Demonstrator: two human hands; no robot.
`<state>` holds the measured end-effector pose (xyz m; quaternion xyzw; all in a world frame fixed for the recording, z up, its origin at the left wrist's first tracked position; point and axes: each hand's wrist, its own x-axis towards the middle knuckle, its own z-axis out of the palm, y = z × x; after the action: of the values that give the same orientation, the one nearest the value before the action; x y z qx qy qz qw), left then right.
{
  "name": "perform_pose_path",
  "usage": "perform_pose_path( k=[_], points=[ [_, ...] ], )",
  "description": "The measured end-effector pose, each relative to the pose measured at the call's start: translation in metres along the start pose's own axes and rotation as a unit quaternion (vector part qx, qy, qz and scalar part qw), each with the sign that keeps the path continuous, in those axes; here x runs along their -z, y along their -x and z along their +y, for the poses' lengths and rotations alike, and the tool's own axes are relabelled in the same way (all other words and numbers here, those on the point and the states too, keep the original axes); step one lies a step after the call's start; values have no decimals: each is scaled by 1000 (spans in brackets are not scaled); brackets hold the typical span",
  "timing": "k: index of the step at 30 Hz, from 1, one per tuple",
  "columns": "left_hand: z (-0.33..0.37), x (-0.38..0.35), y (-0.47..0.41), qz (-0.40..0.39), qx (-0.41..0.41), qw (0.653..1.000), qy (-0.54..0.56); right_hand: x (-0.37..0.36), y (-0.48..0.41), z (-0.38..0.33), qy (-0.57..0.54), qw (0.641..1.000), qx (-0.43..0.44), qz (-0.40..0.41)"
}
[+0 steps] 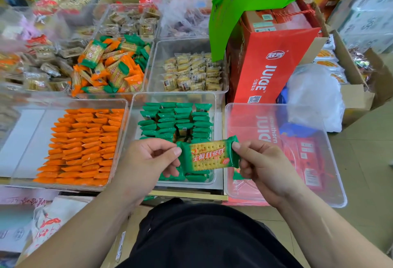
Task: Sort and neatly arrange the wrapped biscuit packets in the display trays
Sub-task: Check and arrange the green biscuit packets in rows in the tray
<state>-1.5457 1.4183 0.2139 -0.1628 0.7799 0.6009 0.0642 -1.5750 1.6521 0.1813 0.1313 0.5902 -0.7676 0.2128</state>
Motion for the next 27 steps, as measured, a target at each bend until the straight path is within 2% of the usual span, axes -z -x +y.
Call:
perform_pose_path(
  k=[4,8,12,15,18,24,27],
  points=[
    [1,6,-7,-38,121,985,119,-5,-2,4,-75,992,-96,-16],
    [-4,8,-9,-43,142,980,135,-7,-6,12,-56,992,-113,-3],
    [-10,6,-8,-10,79,996,43,-15,-6,9,31,997,-73,15],
    [-19,5,-10,1,-3,999,-53,-21,-9,6,-12,997,-70,16],
    [-32,8,-17,-17,-48,994,-95,-23,-15,10,-16,998,-59,17],
    [-56,18,-46,-75,-55,982,-162,-32,-43,27,15,995,-32,90],
    [-80,28,-76,-89,-55,948,-301,-40,-65,32,78,992,-1,97]
  ],
)
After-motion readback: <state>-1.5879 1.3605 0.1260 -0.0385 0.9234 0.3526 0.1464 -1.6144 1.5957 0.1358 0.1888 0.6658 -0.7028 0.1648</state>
